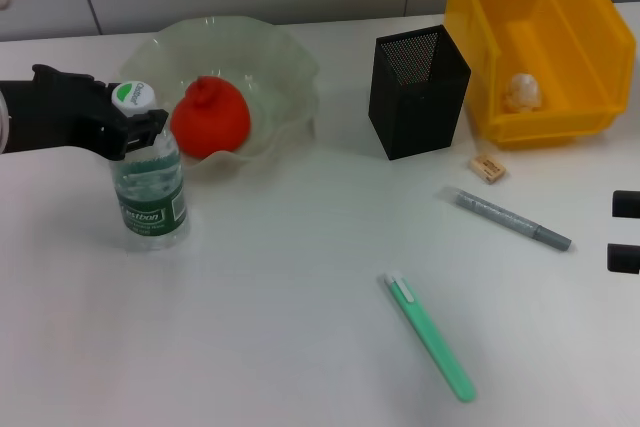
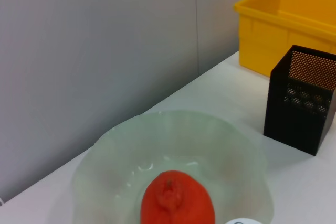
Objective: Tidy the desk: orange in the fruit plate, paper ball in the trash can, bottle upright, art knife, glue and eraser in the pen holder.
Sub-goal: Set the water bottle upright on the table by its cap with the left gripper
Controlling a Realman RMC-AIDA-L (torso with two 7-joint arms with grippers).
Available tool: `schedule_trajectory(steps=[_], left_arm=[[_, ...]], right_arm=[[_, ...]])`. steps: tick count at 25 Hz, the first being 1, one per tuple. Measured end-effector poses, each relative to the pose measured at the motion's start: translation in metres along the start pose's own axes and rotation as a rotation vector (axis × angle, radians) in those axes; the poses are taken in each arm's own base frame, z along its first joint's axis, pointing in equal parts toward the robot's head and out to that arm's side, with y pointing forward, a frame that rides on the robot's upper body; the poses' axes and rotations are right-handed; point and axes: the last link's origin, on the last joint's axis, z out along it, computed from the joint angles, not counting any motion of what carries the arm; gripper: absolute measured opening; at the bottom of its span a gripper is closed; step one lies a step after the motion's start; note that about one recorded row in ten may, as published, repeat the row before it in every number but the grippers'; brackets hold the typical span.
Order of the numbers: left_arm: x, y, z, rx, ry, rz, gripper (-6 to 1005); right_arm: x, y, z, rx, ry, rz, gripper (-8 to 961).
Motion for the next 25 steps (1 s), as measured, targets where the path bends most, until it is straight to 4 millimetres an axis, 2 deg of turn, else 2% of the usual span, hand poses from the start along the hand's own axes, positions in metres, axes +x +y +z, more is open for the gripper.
schedule_trajectory(steps=[10, 25], left_arm=[[-0.009, -0.012, -0.011, -0.006, 0.044, -0.061, 450], [-0.014, -0.011, -0.013, -0.009, 0.038, -0.057, 450]], right_arm=[[0.0, 0.0, 0.001, -0.003, 0.0, 0.003, 462], [-0.001, -0.001, 0.003, -0.012, 0.001, 0.006, 453]])
